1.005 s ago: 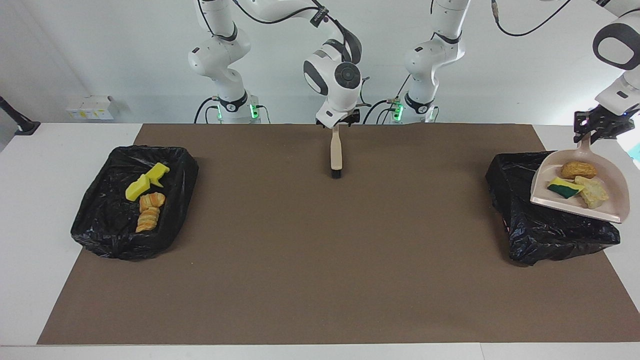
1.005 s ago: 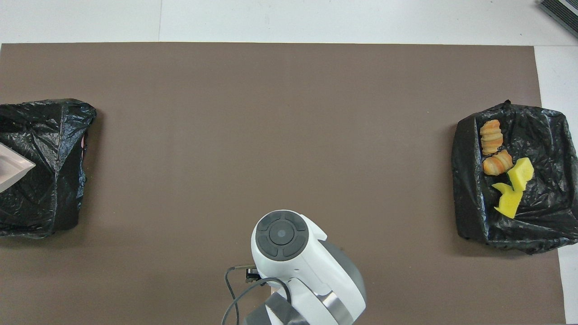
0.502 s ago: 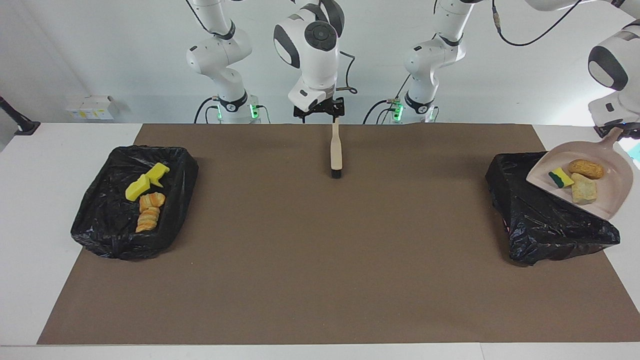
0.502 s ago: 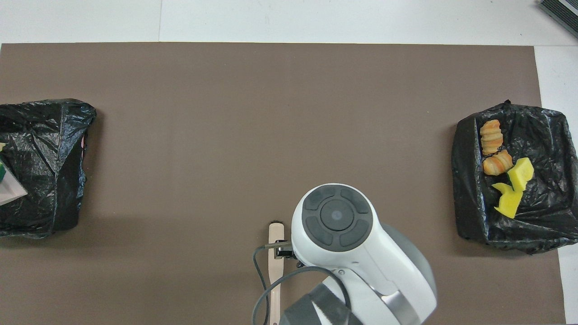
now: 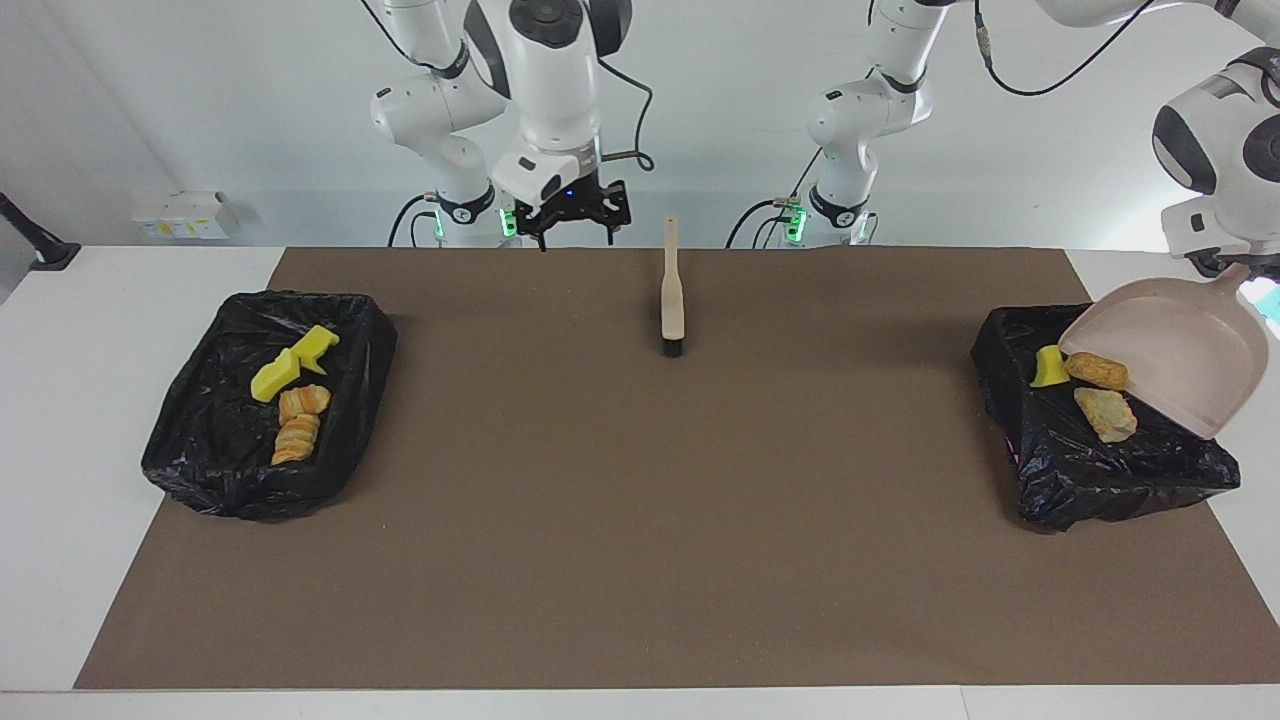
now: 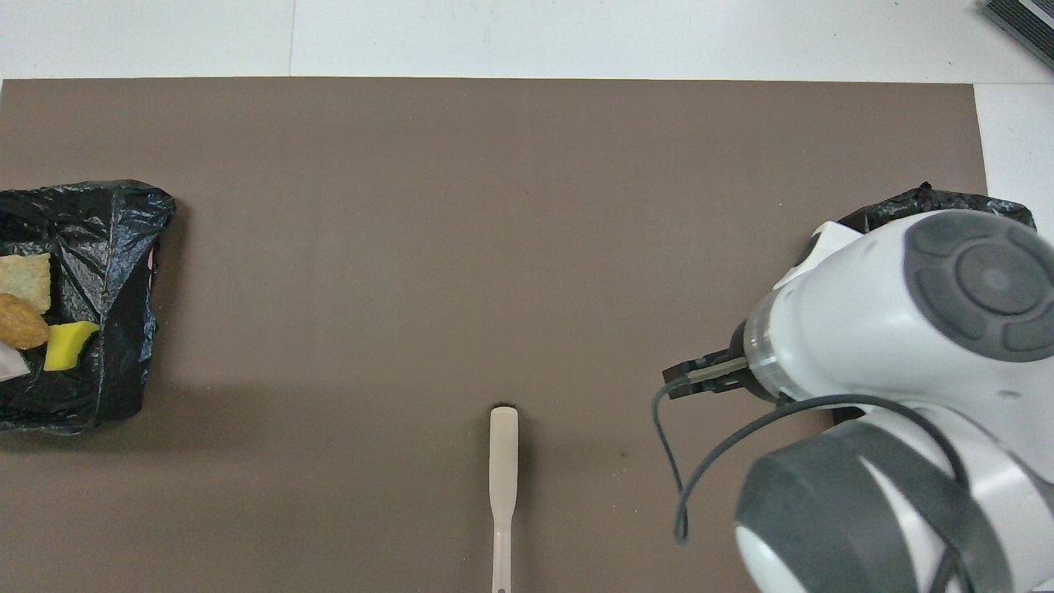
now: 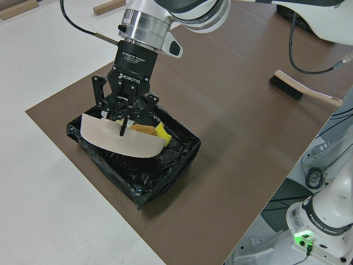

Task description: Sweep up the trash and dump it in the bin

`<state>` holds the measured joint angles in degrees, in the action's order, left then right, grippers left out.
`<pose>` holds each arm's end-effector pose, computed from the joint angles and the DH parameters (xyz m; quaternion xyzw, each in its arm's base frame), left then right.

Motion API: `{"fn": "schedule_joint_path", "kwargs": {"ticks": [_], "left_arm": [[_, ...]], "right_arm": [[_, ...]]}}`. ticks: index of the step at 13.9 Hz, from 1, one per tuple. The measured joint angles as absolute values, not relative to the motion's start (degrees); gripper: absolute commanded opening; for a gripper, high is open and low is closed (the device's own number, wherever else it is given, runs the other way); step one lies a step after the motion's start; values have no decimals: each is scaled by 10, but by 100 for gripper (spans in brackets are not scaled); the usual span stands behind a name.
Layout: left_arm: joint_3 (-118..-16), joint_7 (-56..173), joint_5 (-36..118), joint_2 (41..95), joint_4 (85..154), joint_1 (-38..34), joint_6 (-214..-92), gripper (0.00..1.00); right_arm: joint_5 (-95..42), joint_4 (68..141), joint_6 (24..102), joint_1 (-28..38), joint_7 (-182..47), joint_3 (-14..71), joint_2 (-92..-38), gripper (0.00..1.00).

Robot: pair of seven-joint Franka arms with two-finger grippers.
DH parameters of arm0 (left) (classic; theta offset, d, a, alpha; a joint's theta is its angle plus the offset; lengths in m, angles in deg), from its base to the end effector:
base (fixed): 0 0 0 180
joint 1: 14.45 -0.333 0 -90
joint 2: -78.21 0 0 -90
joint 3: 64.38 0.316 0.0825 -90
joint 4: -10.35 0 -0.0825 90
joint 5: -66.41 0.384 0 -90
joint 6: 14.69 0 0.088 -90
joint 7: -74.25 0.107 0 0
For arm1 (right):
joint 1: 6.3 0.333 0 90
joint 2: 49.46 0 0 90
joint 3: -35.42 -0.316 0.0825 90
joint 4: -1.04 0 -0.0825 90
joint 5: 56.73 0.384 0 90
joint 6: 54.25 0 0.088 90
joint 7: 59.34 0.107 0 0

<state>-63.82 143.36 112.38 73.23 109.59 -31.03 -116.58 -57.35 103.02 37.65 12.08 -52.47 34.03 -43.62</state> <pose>0.5476 0.2338 0.5414 -0.7886 0.4825 0.2740 0.2651 0.4899 0.1755 0.5835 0.9929 0.1125 -0.0345 0.0150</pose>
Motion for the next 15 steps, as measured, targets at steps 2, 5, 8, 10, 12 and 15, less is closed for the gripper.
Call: {"fn": "schedule_joint_path", "kwargs": {"ticks": [2, 5, 8, 10, 12, 15], "left_arm": [[-639, 1469, 1148, 731, 1079, -310, -1174, 0], [-640, 1499, 1155, 730, 1039, -304, -1173, 0], [-647, 1500, 1098, 730, 1008, -298, -1171, 0], [-653, 1495, 1026, 731, 997, -297, -1161, 0], [-662, 1431, 975, 734, 993, -286, -1143, 0], [-676, 1319, 916, 744, 994, -240, -1095, 0]], "right_arm": [[-589, 1014, 376, 81, -579, 341, -436, 100], [-618, 1003, 375, 45, -600, 342, -437, 100], [-640, 993, 375, 10, -619, 343, -440, 100], [-641, 973, 375, -25, -660, 346, -447, 100], [-641, 951, 375, -54, -679, 347, -459, 100], [-612, 934, 365, -69, -645, 348, -466, 100]]}}
